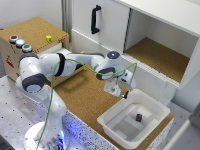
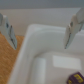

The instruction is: Go towards the purple block and lift it

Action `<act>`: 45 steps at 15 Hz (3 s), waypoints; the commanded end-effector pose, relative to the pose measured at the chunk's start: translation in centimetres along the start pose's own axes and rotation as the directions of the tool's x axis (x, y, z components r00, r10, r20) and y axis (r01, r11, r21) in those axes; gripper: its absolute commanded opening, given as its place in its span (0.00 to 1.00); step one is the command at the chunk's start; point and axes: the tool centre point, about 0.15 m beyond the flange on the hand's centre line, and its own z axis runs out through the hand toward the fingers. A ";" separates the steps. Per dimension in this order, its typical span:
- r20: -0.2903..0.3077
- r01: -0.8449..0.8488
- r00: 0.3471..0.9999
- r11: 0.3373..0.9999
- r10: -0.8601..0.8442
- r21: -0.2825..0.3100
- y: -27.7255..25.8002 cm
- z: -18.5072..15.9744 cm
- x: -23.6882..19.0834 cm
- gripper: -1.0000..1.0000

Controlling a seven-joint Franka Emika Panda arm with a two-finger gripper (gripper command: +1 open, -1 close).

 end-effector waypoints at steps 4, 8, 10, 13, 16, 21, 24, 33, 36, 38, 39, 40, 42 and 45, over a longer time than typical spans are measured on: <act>0.035 0.274 0.956 0.926 -0.293 0.261 10.5 9.3 1.4 1.00; -0.004 0.409 0.906 0.873 -0.423 0.267 9.7 13.8 1.6 1.00; -0.019 0.457 0.881 0.840 -0.473 0.293 8.8 14.8 1.5 1.00; -0.022 0.487 0.865 0.829 -0.501 0.276 8.6 15.5 0.2 1.00; -0.044 0.504 0.857 0.818 -0.513 0.278 8.4 14.5 -1.5 1.00; -0.006 0.493 0.859 0.825 -0.512 0.277 7.0 16.4 -2.6 0.00; -0.011 0.480 0.870 0.840 -0.494 0.253 7.0 15.9 -2.1 0.00; 0.000 0.406 0.911 0.898 -0.412 0.170 5.6 15.5 -2.0 0.00; -0.041 0.337 0.942 0.935 -0.334 0.112 4.1 12.0 -0.9 0.00; -0.102 0.264 0.962 0.961 -0.255 0.084 2.8 8.1 0.8 0.00; -0.132 0.217 0.969 0.974 -0.207 0.063 2.0 5.8 2.0 0.00; -0.189 0.174 0.968 0.983 -0.162 0.048 1.0 2.8 3.4 0.00; -0.288 0.107 0.953 0.994 -0.093 0.031 -0.6 -2.1 5.8 0.00; -0.387 0.028 0.922 0.997 0.000 0.066 -3.4 -7.1 10.1 0.00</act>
